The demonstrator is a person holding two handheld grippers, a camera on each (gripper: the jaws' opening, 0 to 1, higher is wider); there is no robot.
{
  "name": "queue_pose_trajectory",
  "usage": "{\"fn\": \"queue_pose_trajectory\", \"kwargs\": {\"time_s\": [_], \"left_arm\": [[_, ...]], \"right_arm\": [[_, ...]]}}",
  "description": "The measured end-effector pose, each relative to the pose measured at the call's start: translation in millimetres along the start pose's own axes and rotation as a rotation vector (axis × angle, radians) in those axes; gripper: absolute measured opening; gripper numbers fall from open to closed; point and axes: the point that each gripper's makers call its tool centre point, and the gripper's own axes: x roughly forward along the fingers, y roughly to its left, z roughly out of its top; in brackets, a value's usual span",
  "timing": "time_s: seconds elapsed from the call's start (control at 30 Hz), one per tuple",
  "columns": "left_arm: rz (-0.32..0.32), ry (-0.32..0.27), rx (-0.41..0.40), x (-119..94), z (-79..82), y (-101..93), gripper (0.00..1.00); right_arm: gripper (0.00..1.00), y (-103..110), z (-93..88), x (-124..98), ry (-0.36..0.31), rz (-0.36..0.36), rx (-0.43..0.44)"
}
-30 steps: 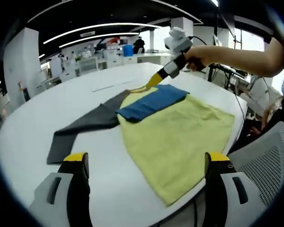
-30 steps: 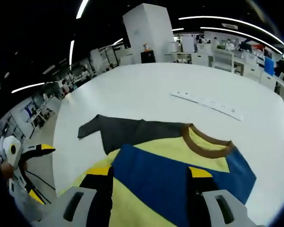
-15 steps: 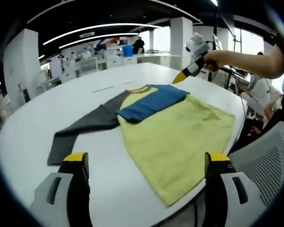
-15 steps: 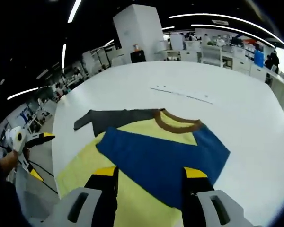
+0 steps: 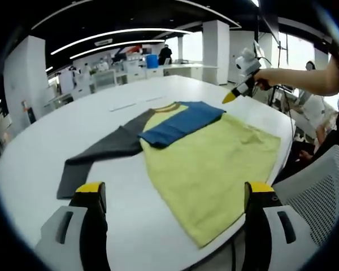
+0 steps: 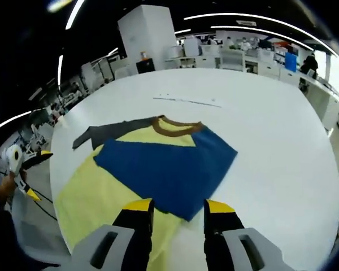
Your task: Fold the garment on the visible template until the final outline fits inside the template.
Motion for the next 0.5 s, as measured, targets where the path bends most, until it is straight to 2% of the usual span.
{"fn": "queue_pose_trajectory", "kwargs": {"time_s": [0.13, 0.2, 0.5], "left_arm": [[0.004, -0.002, -0.003, 0.1, 1.2, 0.1, 0.99], [0.004, -0.003, -0.004, 0.1, 1.7, -0.3, 0.99], [0.005, 0.002, 0.002, -0.6, 2.1, -0.7, 0.98]], "right_arm": [[0.21, -5.2, -11.9, -0.1, 0.022, -0.007, 0.029], [0.18, -8.7, -19.4, 1.8, 0.036, -0.023, 0.014], [0.15, -17.6, -41.5, 13.3, 0.062, -0.062, 0.037]]}}
